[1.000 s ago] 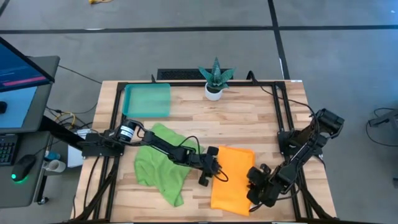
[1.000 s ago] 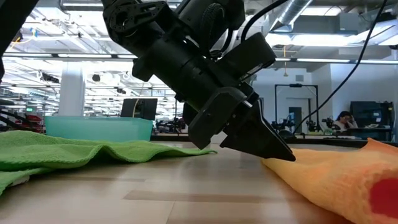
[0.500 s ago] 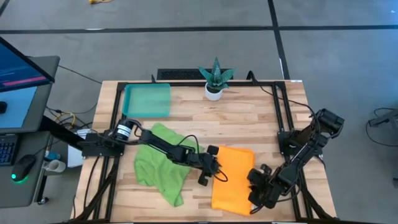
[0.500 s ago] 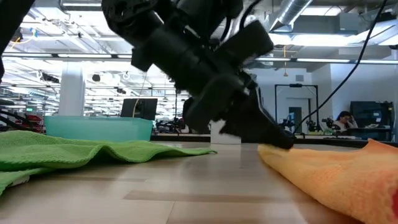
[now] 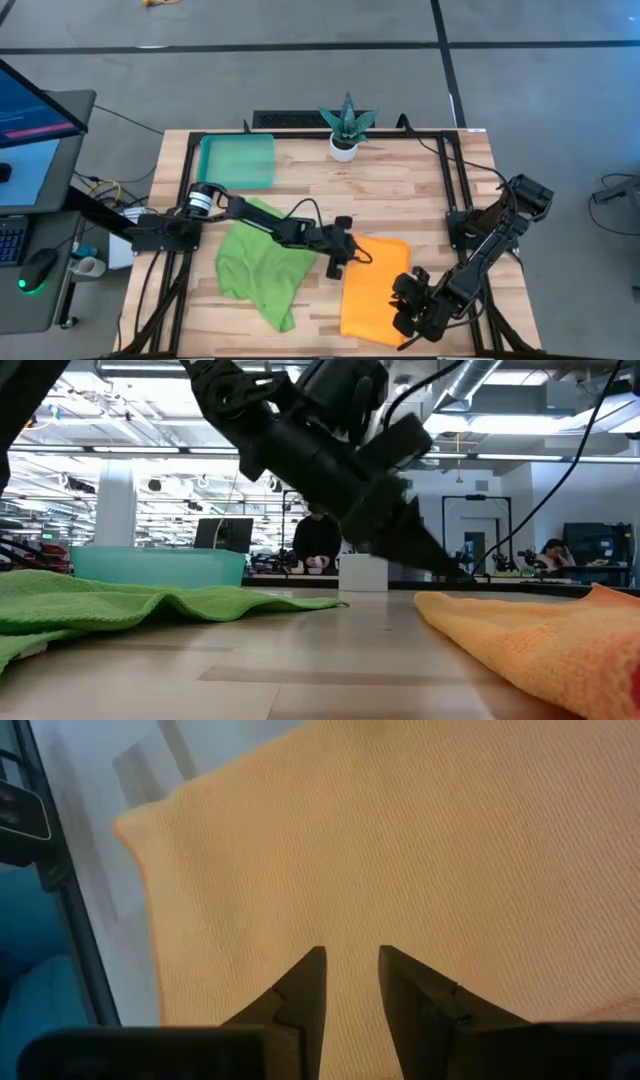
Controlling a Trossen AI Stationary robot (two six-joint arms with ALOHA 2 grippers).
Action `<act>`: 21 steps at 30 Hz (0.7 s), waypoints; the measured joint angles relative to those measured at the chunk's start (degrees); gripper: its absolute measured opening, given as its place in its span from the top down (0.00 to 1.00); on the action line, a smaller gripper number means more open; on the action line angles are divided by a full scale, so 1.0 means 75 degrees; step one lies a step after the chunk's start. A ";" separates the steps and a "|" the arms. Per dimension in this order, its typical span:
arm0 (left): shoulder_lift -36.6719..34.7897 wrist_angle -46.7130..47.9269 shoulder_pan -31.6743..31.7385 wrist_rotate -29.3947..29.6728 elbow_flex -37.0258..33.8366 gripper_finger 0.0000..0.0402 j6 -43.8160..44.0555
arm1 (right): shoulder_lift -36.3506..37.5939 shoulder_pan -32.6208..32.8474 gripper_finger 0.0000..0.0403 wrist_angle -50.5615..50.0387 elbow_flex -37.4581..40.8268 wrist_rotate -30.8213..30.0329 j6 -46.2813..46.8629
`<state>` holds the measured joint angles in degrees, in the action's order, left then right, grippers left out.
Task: Roll microfiber towels into tight, uniform cylinder then place into a basket
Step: Fold the yellow microfiber cloth
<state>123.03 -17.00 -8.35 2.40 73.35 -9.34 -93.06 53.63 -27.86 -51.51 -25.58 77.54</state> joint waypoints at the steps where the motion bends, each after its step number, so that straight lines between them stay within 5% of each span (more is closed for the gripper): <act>1: -0.0007 -0.0032 0.0042 -0.0037 0.0011 0.72 0.0086 | 0.0000 0.0000 0.71 0.0003 0.0000 0.0003 0.0000; 21: 0.0256 0.0496 0.0313 -0.0213 0.0019 0.72 0.0792 | 0.0005 -0.0003 0.71 0.0000 0.0000 0.0000 -0.0003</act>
<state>124.95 -13.28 -6.00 0.81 73.49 -3.40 -93.02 53.60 -27.85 -51.51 -25.58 77.51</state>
